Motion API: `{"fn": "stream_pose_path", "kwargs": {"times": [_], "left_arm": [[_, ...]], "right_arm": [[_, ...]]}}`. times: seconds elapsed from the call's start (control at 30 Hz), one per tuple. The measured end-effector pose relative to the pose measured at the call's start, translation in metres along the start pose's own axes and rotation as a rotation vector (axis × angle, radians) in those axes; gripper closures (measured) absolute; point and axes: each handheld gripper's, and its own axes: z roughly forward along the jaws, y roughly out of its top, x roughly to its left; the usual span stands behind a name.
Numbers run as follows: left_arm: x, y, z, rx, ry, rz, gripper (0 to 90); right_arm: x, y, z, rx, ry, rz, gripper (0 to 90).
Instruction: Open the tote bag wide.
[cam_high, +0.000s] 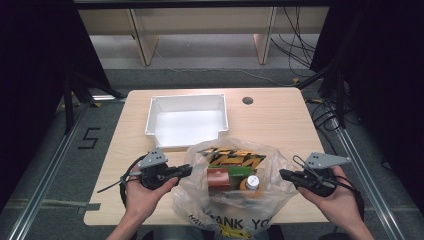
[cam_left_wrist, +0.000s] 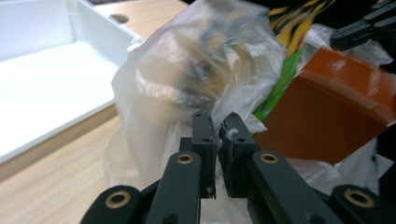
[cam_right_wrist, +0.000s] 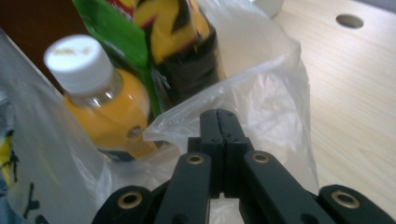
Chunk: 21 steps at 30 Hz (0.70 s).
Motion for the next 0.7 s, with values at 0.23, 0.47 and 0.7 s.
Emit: {"fn": "stream_pose_path", "kwargs": {"times": [0.23,0.47,0.7], "left_arm": [[0.013,-0.02,0.007,-0.026,0.01,-0.11,86.9],[0.015,-0.032,0.006,-0.089,0.029,-0.171,87.7],[0.021,-0.044,0.014,-0.071,0.043,-0.225,88.3]], "right_arm": [[-0.002,-0.007,0.013,0.055,0.001,0.007,90.0],[-0.002,-0.004,0.011,0.041,0.017,-0.058,90.0],[0.003,-0.008,0.018,0.053,0.016,0.01,90.0]]}}
